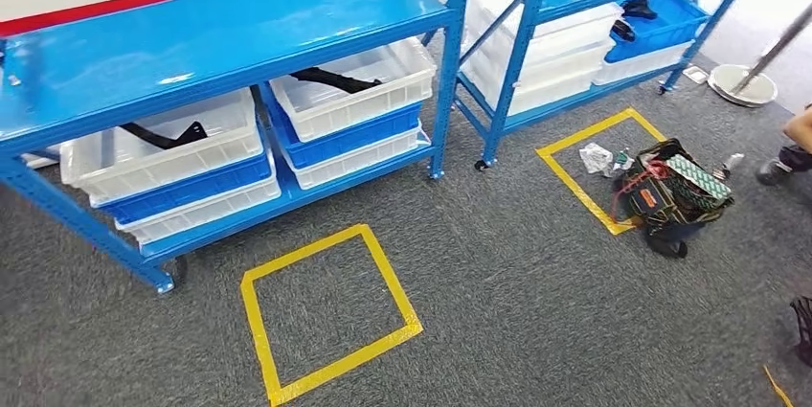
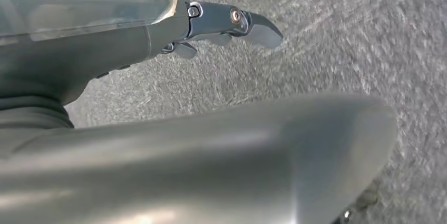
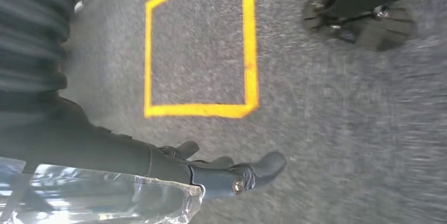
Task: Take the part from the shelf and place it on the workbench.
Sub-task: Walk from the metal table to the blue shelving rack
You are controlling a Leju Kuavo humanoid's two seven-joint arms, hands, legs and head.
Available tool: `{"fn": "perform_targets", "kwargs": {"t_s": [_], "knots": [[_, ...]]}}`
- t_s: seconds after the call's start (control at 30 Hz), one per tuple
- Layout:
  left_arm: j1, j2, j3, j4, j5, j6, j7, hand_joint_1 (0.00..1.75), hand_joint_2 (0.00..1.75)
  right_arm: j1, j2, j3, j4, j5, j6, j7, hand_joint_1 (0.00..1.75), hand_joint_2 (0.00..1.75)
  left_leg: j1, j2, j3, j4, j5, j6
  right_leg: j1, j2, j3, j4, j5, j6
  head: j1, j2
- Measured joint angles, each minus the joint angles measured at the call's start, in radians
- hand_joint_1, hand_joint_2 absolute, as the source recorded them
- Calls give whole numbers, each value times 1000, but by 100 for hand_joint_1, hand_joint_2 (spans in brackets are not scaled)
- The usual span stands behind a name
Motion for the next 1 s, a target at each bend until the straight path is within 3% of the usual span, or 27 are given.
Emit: {"fn": "perform_targets", "kwargs": {"t_s": [0.07, 0.1, 0.13, 0.2, 0.23, 0.3, 0.33, 0.37, 0.4, 0.47, 0.5, 0.53, 0.57, 0.6, 0.63, 0.7, 0.77, 0.9, 1.0], "knots": [[-1, -1, 0, 0, 0, 0, 0, 0, 0, 2, -1, 0, 0, 1, 1, 1, 0, 175, 1, -31, -4, 1, 3, 1, -3, 23, -60, 124, -42, 1, 1, 0], [0, -1, 0, 0, 0, 0, 0, 0, 0, 3, -1, 0, 0, 3, 2, 2, 0, 175, 2, -46, -5, 1, 4, 0, -6, 25, -71, 142, -42, 7, 1, 0], [2, -2, 0, 0, 0, 0, 0, 0, 0, 3, -1, 0, 0, 4, 4, 3, 0, 175, 3, -61, -5, 2, 5, -2, -9, 28, -61, 116, -24, 18, 1, 0], [3, -4, 0, 0, 1, 0, 0, 0, 0, 1, -2, 0, 0, 7, 6, 4, 0, 175, 7, -90, -6, 6, 6, -11, -21, 55, -1, -24, 38, 42, 2, 0], [2, -4, 0, 0, 1, 1, 0, 0, 0, 0, -2, 0, 0, 8, 8, 5, 0, 175, 7, -103, -8, 10, 5, -18, -24, 71, 26, -88, 63, 46, 3, 0], [2, -3, 0, 0, 2, 1, 0, 0, 0, -4, -1, 0, 0, 9, 10, 6, 0, 175, 5, -122, -14, 14, 5, -32, -25, 89, 49, -144, 81, 36, 4, 0], [3, -3, 0, 0, 2, 1, 0, 0, 0, -6, 0, 0, 0, 9, 10, 7, 0, 175, 6, -130, -16, 13, 7, -38, -21, 79, 51, -144, 83, 26, 4, 0], [5, -2, 0, 0, 2, 1, 0, 0, 0, -7, 0, 0, 0, 10, 10, 7, 0, 131, 8, -135, -18, 11, 9, -44, -22, 69, 52, -144, 86, 17, 3, 0], [7, -2, 0, 0, 2, 1, 0, 0, 0, -8, 0, 0, 0, 10, 10, 8, 0, 87, 8, -121, -22, 16, 5, -48, -23, 60, 54, -146, 89, 10, 2, 0], [8, -1, 0, 0, 2, 2, 0, 0, 0, -8, 1, 0, 0, 11, 11, 7, 0, 0, 8, -64, -52, 80, -36, -55, -26, 41, 55, -148, 93, -5, -4, 0], [7, -1, 0, 0, 2, 2, 0, 0, 0, -7, 1, 0, 0, 11, 11, 6, 0, 0, 6, -32, -80, 140, -71, -57, -23, 32, 54, -148, 93, -9, -6, 0], [6, -2, 0, 0, 2, 2, 0, 0, 0, -5, 1, 0, 0, 10, 12, 4, 0, 0, 6, -15, -113, 211, -105, -59, -20, 22, 53, -148, 92, -12, -9, 0], [6, -2, 0, 0, 1, 1, 0, 0, 0, -3, 1, 0, 0, 9, 13, 1, 0, 0, 7, -9, -140, 268, -127, -60, -17, 12, 51, -147, 91, -13, -8, 0], [7, -2, 0, 0, 1, 1, 0, 0, 0, -2, 1, 0, 0, 6, 13, -2, 0, 0, 7, -7, -151, 293, -129, -59, -16, 5, 50, -147, 91, -13, -8, 0], [8, -2, 0, 0, 0, 1, 0, 0, 0, -2, 1, -2, 0, 0, 13, -7, 0, 0, 6, -6, -139, 276, -111, -57, -15, -1, 51, -147, 91, -13, -9, 0], [9, -1, 0, 0, 0, 2, 0, 0, 0, -3, 3, -9, 0, -22, 9, -22, 0, 0, 5, -1, -68, 151, -48, -48, -14, -6, 54, -147, 90, -13, -9, 0], [7, 0, 0, -1, 0, 2, 0, 0, 0, -4, 6, -28, 0, -63, -4, -44, 0, 0, 0, 8, -10, 46, -19, -38, -8, -9, 54, -146, 88, -10, -8, 0], [7, -2, 1, 0, 2, 7, 0, 0, 0, -2, 9, -106, 0, -169, -38, -101, 0, 0, -10, 10, 1, 18, -17, -42, 3, -12, 44, -142, 81, -10, -7, 0], [7, -1, 1, -1, 5, 11, 0, 0, 0, -1, 11, -149, -1, -191, -45, -115, 0, 0, -16, 9, 0, 18, -17, -34, -2, -12, 44, -147, 85, -3, -8, 0]]}}
